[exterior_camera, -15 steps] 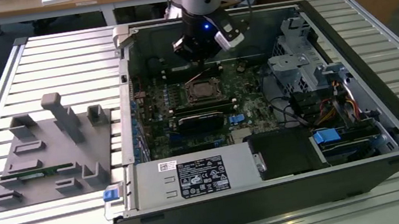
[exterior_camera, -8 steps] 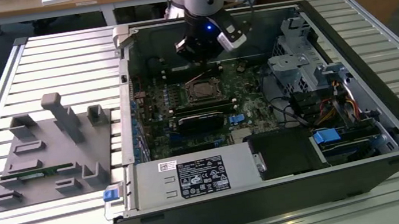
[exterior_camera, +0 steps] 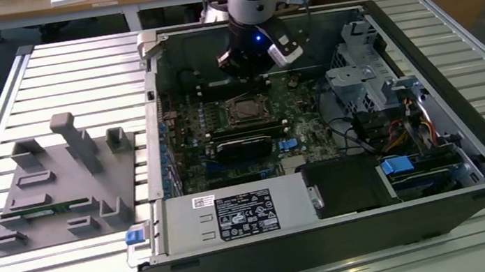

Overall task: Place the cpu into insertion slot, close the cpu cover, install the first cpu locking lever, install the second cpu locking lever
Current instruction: 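Install the first cpu locking lever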

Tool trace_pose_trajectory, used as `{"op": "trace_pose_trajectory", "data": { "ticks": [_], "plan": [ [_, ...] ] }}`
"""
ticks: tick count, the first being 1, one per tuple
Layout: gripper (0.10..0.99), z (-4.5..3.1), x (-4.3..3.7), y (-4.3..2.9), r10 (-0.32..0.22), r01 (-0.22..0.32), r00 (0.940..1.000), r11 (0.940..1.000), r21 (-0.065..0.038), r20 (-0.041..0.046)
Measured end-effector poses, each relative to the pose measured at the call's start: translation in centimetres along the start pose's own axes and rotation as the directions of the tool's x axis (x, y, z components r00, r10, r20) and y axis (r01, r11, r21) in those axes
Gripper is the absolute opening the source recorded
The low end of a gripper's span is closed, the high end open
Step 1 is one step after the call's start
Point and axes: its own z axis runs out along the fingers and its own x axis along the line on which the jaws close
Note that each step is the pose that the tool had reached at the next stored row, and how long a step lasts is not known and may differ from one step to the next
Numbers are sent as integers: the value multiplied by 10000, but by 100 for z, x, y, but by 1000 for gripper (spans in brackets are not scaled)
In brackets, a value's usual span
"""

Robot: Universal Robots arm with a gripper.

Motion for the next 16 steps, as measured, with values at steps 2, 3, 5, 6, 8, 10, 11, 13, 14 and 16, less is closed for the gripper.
{"op": "trace_pose_trajectory", "data": {
  "ticks": [2, 3, 5, 6, 8, 10, 11, 13, 14, 16],
  "plan": [
    [106, 24, -5, -3, 4, -4, 10000, 10000, 0, -2],
    [106, 32, -6, -4, 6, -6, 10000, 10000, 0, -4],
    [106, 43, -10, -5, 8, -8, 10000, 10000, -1, -10],
    [106, 50, -14, -6, 9, -9, 10000, 10000, -1, -13],
    [106, 66, -20, -8, 12, -12, 10000, 10000, -2, -18],
    [106, 81, -25, -10, 14, -14, 10000, 10000, -2, -23],
    [106, 87, -26, -11, 15, -15, 10000, 10000, -2, -25],
    [106, 97, -28, -12, 16, -16, 10000, 10000, -2, -29],
    [106, 101, -29, -12, 16, -16, 10000, 10000, -3, -30],
    [106, 103, -30, -13, 17, -17, 10000, 10000, 0, -32]
  ]
}}
